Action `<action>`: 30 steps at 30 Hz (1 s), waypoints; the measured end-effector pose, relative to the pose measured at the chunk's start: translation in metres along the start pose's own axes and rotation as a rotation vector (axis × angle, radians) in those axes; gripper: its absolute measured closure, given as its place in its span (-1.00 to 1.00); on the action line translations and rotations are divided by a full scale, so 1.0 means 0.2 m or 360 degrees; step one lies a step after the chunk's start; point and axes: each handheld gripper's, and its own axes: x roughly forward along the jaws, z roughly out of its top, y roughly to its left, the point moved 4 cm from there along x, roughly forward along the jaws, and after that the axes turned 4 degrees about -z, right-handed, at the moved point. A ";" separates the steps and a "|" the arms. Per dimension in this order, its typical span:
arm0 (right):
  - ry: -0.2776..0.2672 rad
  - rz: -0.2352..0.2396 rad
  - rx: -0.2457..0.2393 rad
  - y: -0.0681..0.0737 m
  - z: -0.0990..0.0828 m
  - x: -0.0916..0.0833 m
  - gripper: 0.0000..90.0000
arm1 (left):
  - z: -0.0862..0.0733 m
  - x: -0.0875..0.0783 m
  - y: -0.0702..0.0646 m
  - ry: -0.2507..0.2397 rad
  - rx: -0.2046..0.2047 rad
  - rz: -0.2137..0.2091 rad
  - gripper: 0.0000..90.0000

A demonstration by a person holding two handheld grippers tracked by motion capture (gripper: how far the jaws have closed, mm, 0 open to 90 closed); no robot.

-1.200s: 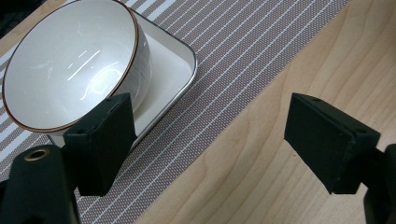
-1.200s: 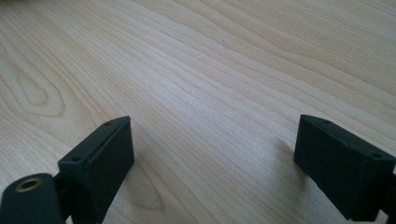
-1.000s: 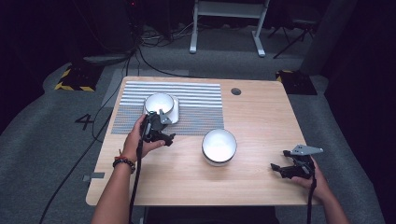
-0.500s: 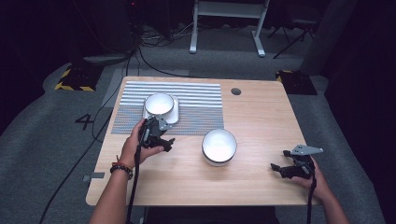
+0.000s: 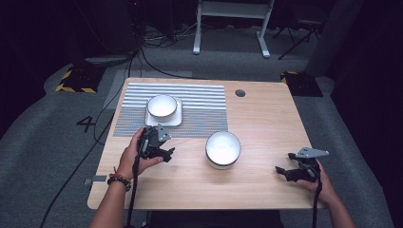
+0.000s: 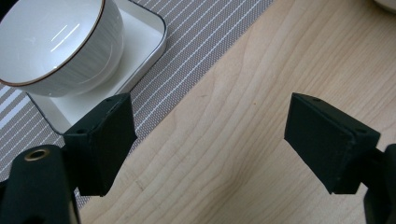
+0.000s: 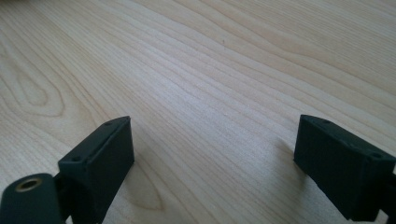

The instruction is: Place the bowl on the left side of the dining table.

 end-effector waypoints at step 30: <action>0.0000 0.0000 0.0000 0.00 0.00 0.00 -0.73 | -0.16 0.00 -0.12 0.0042 0.0030 0.0020 -0.64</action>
